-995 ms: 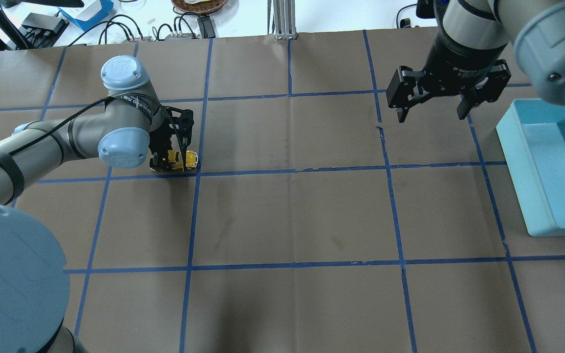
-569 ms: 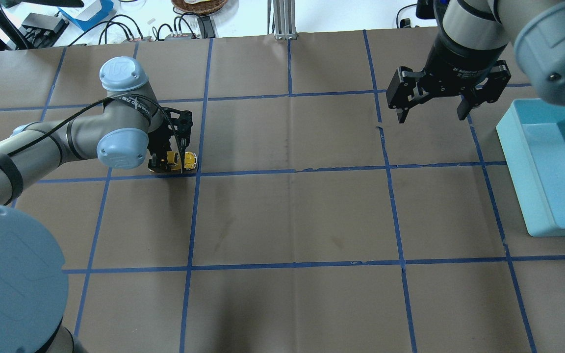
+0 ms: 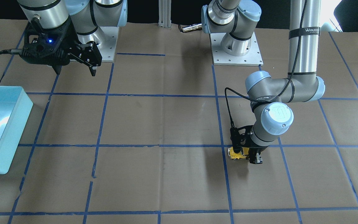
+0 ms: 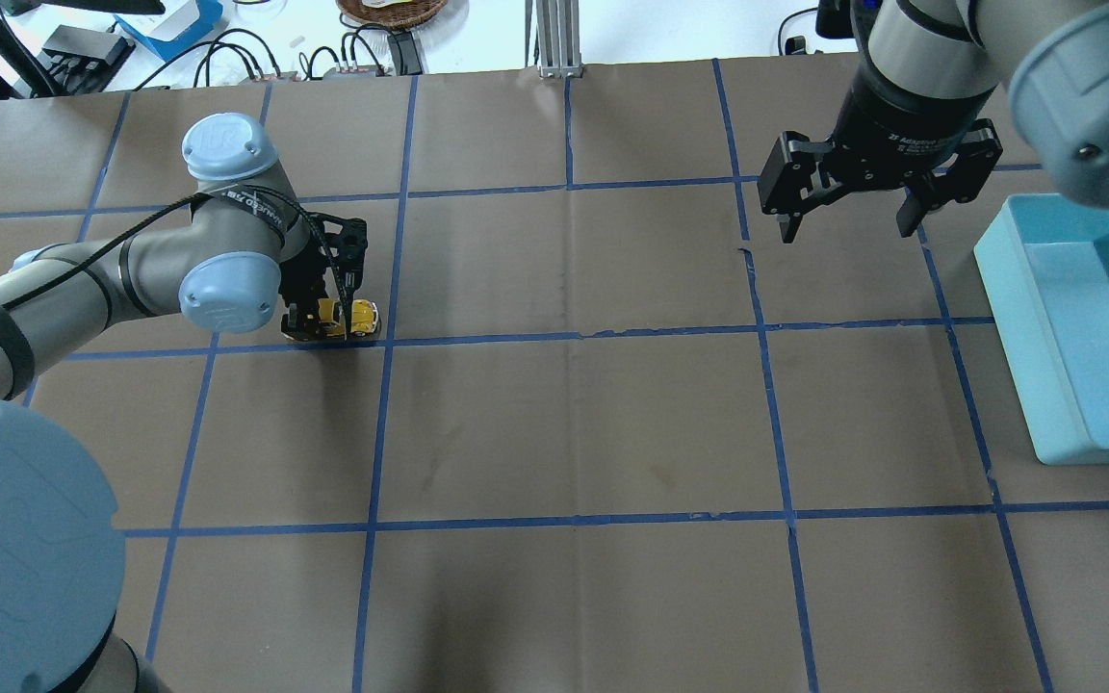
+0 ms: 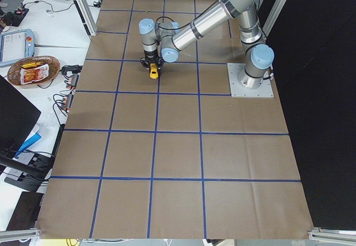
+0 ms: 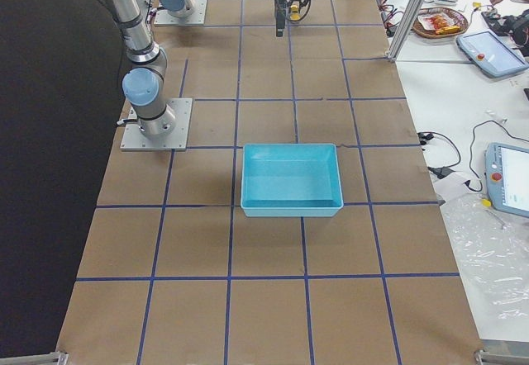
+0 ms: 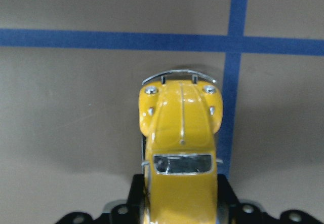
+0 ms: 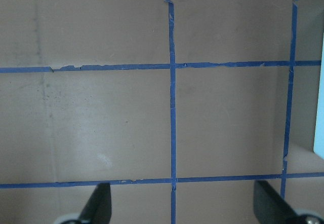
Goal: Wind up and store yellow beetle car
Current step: 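Press the held car down and drag it backward, away from the bin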
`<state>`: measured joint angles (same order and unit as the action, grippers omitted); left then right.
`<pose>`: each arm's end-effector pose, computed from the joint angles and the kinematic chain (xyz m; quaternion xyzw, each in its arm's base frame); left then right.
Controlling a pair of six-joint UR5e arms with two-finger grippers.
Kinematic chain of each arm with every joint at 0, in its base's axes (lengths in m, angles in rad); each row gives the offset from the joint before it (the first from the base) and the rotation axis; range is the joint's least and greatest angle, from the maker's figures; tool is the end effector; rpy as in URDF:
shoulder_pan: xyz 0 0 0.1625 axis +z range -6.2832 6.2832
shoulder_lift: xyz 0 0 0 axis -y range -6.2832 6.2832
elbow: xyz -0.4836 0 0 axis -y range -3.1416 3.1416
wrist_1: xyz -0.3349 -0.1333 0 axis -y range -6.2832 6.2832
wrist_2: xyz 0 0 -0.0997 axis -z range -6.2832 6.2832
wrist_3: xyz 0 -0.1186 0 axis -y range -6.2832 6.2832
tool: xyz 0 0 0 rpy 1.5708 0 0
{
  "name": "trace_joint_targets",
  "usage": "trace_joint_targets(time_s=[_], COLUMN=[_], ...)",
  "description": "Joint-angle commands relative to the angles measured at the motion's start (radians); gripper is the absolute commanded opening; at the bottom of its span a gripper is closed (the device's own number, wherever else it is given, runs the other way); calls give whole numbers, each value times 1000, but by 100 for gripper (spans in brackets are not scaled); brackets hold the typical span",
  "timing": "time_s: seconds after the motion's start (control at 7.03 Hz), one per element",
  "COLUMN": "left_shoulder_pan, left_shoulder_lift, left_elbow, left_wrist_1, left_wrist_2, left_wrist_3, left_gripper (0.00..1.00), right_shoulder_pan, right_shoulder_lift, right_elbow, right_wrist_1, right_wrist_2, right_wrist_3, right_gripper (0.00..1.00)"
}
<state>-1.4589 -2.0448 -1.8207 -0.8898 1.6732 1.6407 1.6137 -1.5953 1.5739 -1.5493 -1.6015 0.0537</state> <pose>-0.0572 -0.5762 0.2488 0.6918 0.7199 0.0530 0.0163 0.1477 -0.4167 0.5346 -0.0054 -0.9999 0.0007 0.0153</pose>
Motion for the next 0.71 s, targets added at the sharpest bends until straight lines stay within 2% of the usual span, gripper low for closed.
trace_joint_targets(time_s=[0.0, 0.57], left_shoulder_pan=[31, 49], left_shoulder_lift=[0, 2], left_elbow=[-2, -2], left_wrist_1=[0, 0], left_wrist_2=[-1, 0], left_wrist_3=[31, 51], left_gripper=[0, 0], right_shoulder_pan=[0, 0], right_shoulder_lift=[0, 0], right_elbow=[-2, -2], right_wrist_1=[-2, 0], right_wrist_2=[0, 0], right_wrist_3=[0, -2], right_gripper=[99, 99])
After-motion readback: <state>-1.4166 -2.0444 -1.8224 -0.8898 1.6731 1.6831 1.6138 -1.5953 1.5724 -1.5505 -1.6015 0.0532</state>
